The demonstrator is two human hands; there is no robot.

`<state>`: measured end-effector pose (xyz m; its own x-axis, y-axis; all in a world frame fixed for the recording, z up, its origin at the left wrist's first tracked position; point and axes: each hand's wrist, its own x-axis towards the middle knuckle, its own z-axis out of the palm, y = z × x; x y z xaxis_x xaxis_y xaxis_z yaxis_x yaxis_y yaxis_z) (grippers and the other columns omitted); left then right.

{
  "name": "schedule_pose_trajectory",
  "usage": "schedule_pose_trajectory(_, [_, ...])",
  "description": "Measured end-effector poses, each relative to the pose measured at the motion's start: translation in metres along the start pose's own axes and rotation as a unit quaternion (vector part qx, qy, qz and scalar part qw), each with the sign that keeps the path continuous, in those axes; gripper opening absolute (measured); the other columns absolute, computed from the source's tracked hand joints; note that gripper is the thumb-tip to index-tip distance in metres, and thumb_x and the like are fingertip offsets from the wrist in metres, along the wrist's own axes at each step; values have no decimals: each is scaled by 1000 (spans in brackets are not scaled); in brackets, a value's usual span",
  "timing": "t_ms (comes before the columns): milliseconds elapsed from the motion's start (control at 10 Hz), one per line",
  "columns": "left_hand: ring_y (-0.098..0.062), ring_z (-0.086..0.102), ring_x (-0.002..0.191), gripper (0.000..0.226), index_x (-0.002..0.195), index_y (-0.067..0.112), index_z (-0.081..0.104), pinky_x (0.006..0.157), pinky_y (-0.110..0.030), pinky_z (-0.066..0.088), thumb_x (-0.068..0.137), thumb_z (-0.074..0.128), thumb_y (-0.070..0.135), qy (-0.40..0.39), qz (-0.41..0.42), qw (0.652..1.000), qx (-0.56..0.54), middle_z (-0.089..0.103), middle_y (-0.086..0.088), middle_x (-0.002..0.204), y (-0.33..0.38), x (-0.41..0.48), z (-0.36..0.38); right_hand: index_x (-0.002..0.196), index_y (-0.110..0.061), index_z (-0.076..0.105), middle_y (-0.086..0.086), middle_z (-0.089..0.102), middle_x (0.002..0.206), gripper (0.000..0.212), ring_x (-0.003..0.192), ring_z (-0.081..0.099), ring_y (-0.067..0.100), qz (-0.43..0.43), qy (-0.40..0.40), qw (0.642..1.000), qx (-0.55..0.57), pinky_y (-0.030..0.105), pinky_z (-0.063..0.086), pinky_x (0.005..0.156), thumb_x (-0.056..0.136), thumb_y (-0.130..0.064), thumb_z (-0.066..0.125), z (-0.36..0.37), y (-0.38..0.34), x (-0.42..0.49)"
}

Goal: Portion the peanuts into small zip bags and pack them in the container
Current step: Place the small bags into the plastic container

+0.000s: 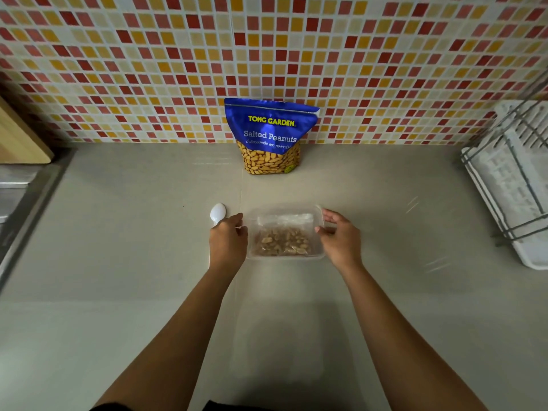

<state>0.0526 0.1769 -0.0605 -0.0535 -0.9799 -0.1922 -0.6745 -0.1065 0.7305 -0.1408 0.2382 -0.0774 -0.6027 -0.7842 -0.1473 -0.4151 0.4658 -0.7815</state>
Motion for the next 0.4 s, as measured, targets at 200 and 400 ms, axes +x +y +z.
schedule_pose_trajectory(200, [-34, 62, 101, 34, 118, 2, 62, 85, -30, 47, 88, 46, -1, 9, 1, 1000, 7, 65, -18, 114, -5, 2, 1, 121, -13, 59, 7, 66, 116, 41, 106, 62, 18, 41, -40, 995, 85, 27, 46, 96, 81, -7, 68, -3, 13, -5])
schedule_pose_trajectory(400, [-35, 61, 105, 36, 125, 3, 56, 90, -37, 49, 90, 46, 2, 2, 4, 1000, 24, 61, -19, 120, -4, -1, 1, 126, -12, 55, 7, 63, 117, 43, 105, 60, 17, 29, -70, 995, 66, 20, 42, 89, 84, -11, 66, -5, 12, -6])
